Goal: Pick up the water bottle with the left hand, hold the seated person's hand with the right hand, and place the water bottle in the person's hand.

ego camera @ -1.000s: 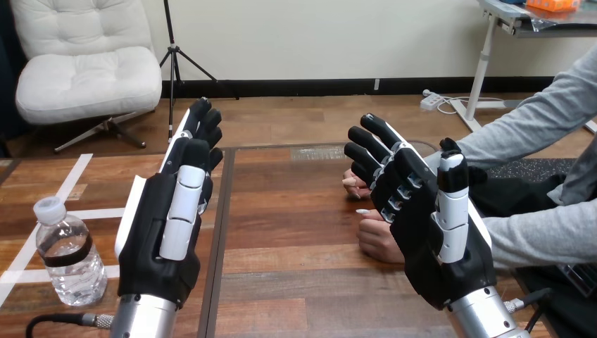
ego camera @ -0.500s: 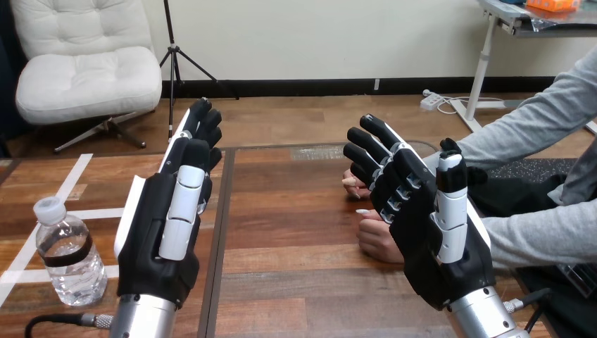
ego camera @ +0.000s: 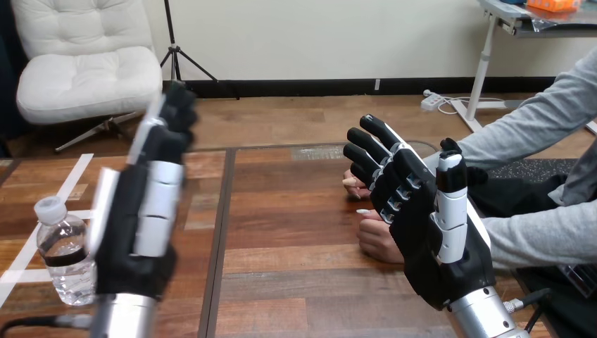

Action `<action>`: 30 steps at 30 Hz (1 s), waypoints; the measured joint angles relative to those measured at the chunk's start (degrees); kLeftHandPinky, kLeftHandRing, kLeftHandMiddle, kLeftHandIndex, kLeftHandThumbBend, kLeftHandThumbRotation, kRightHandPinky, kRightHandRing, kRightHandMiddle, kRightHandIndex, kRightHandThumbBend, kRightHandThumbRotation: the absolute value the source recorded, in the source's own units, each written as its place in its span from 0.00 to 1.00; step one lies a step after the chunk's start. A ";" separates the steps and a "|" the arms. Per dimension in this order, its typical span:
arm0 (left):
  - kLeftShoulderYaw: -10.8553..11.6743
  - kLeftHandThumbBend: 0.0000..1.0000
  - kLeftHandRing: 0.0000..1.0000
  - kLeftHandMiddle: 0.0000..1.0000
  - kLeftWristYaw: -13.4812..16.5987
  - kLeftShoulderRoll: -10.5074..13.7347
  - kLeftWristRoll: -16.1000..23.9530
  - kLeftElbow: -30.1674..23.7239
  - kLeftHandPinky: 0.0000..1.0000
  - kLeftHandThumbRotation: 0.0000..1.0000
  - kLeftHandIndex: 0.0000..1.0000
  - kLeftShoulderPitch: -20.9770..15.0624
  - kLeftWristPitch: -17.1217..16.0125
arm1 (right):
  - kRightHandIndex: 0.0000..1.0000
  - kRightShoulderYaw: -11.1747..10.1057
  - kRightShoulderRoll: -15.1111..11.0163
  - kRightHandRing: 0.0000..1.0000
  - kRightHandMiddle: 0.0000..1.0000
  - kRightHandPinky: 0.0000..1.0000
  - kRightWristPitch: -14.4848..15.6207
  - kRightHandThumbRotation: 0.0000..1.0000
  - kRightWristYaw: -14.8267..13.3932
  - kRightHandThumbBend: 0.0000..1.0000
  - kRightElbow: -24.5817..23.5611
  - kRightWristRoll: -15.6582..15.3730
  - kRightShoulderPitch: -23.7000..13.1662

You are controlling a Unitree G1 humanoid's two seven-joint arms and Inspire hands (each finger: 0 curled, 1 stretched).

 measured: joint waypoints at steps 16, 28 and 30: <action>7.17 0.65 0.93 0.93 3.51 0.32 -0.94 0.00 0.88 0.94 0.91 -2.04 -4.30 | 0.92 0.04 0.02 0.94 0.92 1.00 0.00 1.00 0.01 0.80 0.00 0.00 0.00; 11.87 0.72 0.92 0.91 4.94 1.05 -2.22 -0.01 0.88 0.94 0.89 -4.16 -6.34 | 0.92 0.00 0.01 0.93 0.92 1.00 0.00 1.00 0.01 0.80 0.00 0.00 0.00; 12.44 0.74 0.91 0.91 5.36 1.31 -2.09 -0.01 0.87 0.93 0.88 -4.31 -6.37 | 0.92 0.00 0.02 0.93 0.92 1.00 0.00 1.00 0.01 0.80 0.00 0.00 0.00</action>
